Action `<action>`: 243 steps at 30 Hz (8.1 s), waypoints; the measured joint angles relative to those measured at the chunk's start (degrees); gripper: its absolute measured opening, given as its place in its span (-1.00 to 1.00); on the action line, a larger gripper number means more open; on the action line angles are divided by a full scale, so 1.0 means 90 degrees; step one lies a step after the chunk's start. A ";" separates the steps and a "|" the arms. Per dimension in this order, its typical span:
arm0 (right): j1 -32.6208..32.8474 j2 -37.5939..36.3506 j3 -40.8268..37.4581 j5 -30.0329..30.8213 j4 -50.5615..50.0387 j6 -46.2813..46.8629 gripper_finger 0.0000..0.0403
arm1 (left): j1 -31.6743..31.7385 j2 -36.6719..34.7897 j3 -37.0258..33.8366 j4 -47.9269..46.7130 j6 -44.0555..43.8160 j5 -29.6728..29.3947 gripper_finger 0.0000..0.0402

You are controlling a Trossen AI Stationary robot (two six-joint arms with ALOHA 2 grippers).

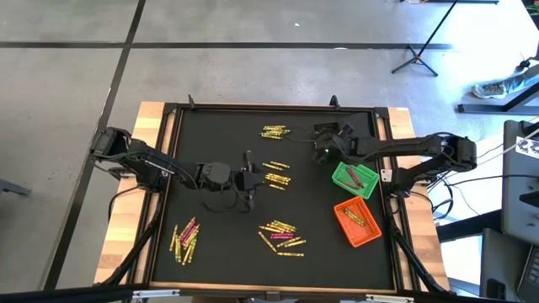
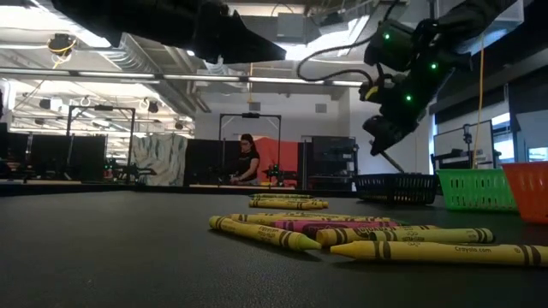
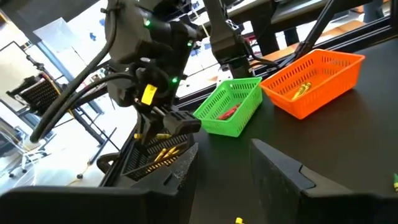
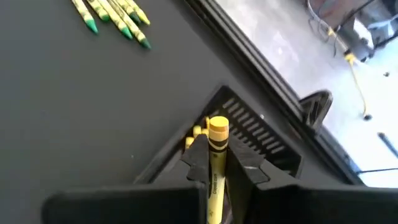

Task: Sort crayons
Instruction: Put the yellow crayon into the black basket, then put the light green crayon into the orange basket

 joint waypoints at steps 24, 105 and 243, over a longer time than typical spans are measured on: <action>-0.0150 -0.0130 0.0307 -0.1872 0.2969 -0.1872 0.07 | 0.0449 -0.0201 0.0345 -0.3418 -0.3508 -0.0107 -0.36; -0.0150 -0.0127 0.0302 -0.3483 0.3366 -0.2314 0.07 | -0.3691 -0.0412 -0.0597 -0.9024 -1.3990 0.3978 -0.93; 0.7638 -0.1542 0.0300 -0.1549 -0.3808 0.6785 -0.87 | -0.0112 -0.0605 -0.0425 0.0527 -0.1177 -0.0183 -0.39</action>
